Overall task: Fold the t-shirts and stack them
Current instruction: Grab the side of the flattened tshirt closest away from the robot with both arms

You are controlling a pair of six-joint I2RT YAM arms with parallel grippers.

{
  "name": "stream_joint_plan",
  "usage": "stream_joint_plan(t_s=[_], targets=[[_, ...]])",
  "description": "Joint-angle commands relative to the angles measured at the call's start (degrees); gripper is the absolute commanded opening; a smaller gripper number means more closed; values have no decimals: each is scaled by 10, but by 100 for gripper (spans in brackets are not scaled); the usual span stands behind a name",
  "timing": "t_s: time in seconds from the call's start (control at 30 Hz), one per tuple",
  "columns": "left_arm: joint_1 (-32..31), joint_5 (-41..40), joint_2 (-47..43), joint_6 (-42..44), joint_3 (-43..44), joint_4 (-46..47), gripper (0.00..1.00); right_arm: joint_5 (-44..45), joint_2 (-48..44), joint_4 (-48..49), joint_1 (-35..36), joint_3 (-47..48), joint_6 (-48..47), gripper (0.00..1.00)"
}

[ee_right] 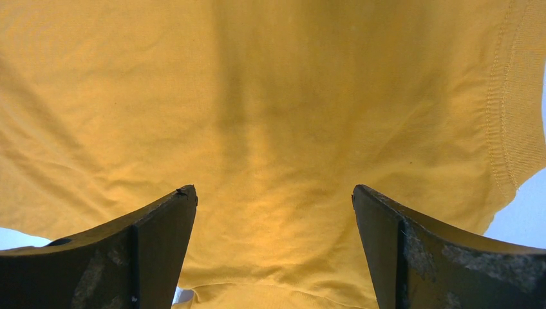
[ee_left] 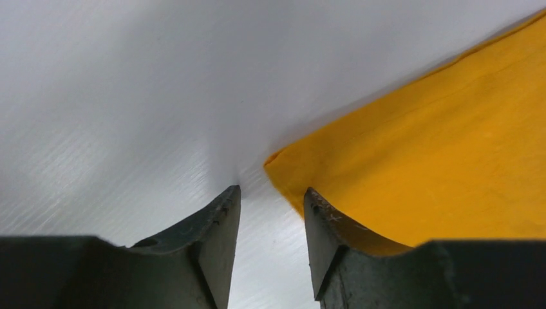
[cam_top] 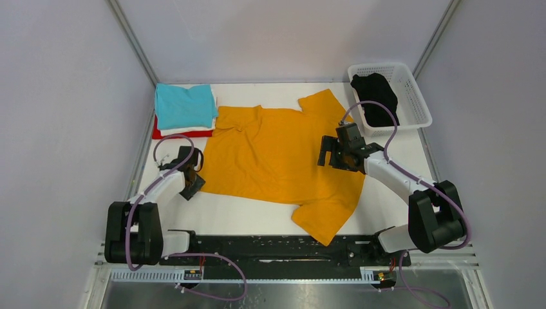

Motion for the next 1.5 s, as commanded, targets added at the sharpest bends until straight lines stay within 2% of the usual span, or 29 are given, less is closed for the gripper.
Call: stream_joint_plan(t_s=[0.0,0.37,0.53,0.6,0.67,0.7,0.83,0.97,1.07,1.23,1.37,1.47], targets=[[3,9,20,4,25,24,41,17,-2,-3,0,8,-1,99],[4,9,62,14,36,45,39,23,4,-10,0,13,-3,100],[4,13,85,18,47,55,30,25,1,-15,0,15,-7,99],[4,17,95,20,49,58,24,26,0,-18,0,17,-7,99],[4,22,102,24,50,60,12,27,-3,-21,0,17,-7,99],[4,24,105,25,50,60,1,28,-4,-23,0,16,-7,99],[4,29,92,31,46,59,0,32,-16,-49,0,17,-7,100],[4,25,39,30,29,56,0,29,-43,-91,14,0,-4,99],[4,24,1,30,17,53,0,41,-77,-144,54,-17,-7,98],[4,26,-35,28,-5,57,0,19,-123,-214,184,-63,11,94],[4,28,-44,26,-9,59,0,24,-120,-255,320,-67,36,90],[4,29,-44,25,-10,60,0,22,-96,-254,383,-66,55,81]])
